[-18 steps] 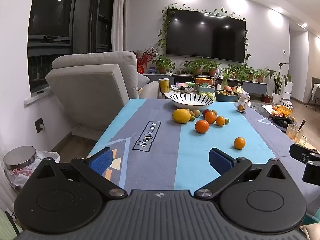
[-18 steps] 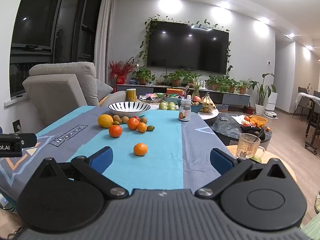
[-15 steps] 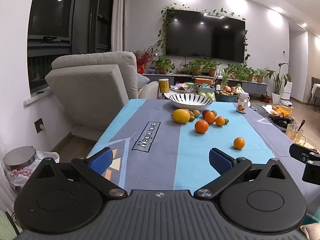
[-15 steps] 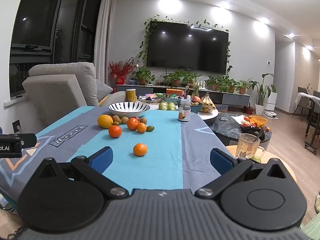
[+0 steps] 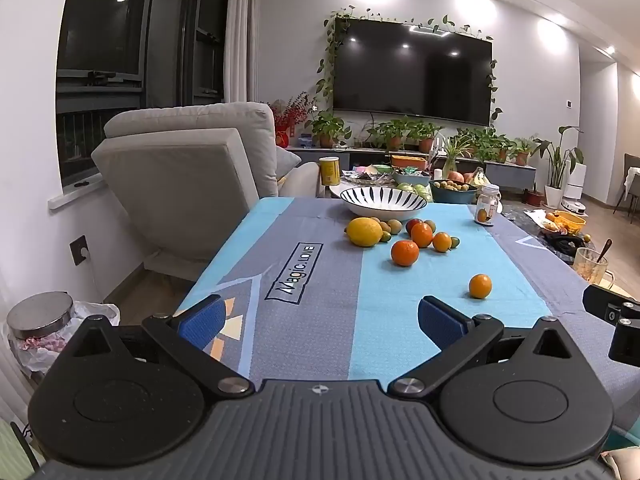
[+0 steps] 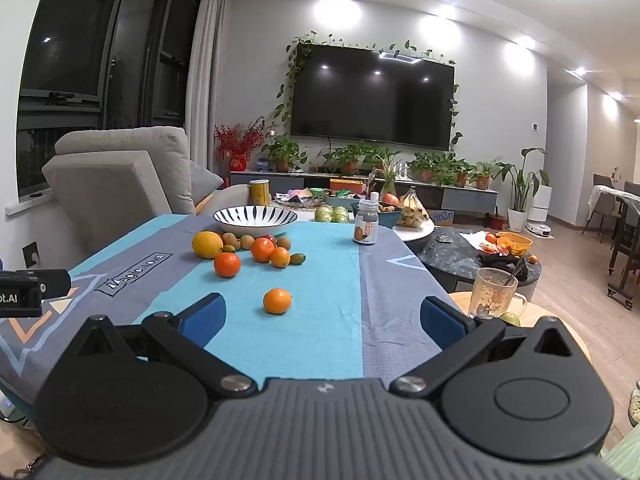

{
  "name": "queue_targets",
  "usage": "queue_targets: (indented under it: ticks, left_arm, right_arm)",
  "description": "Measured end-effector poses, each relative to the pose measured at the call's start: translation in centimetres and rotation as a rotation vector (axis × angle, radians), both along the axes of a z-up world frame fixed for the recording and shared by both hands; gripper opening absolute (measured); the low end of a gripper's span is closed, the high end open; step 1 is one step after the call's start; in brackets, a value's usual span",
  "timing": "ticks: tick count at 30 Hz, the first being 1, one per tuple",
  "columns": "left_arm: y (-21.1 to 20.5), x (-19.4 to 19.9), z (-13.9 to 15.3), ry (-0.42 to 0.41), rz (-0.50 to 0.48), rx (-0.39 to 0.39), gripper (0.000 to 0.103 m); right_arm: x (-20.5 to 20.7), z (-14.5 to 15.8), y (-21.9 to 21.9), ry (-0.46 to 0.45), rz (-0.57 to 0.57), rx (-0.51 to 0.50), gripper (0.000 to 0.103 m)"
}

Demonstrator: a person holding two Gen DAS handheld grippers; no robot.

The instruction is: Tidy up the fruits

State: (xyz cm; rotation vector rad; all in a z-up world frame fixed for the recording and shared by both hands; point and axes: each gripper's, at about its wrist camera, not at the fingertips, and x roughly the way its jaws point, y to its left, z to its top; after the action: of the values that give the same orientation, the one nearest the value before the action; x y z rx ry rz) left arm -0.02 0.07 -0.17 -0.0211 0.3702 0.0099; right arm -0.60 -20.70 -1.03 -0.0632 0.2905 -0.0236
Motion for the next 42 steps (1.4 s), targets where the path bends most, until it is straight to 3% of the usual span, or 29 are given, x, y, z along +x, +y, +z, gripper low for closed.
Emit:
queue_targets:
  ticks: [42]
  left_arm:
    - [-0.5,0.3,-0.2,0.013,-0.007,0.023,0.103]
  right_arm:
    - [0.2,-0.1,0.4,0.01,0.014,0.006,0.065]
